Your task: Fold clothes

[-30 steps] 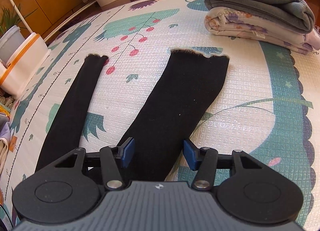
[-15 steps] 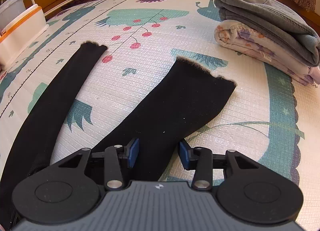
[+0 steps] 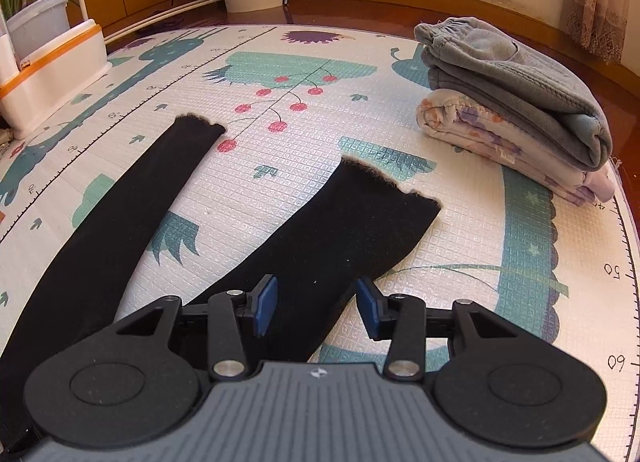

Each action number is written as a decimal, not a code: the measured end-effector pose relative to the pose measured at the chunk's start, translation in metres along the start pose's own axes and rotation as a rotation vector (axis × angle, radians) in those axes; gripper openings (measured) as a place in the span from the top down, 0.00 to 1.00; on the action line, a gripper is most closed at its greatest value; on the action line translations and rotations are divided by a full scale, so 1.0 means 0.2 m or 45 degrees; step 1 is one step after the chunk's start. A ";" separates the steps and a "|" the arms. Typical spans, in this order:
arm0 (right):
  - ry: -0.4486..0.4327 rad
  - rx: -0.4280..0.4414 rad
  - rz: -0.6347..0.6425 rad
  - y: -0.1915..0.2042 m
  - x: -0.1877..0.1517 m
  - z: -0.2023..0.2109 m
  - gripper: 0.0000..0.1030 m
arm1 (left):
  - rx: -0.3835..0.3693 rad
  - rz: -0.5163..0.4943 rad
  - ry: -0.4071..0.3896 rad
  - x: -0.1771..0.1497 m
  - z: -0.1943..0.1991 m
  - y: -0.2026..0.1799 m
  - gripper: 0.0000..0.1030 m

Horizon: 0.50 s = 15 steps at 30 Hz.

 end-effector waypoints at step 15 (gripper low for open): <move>0.005 0.437 0.453 0.65 -0.35 0.51 0.39 | 0.293 1.069 0.037 -0.16 -0.08 0.83 0.68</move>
Point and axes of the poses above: each gripper's, at about its wrist camera, not at the fingertips, and z roughly against the way its jaws point, y to its left, x to its top, the point moved 3 cm from there along -z, roughly the way its jaws point, and after that the axes turned 15 degrees about -y, right-handed, at the moved point
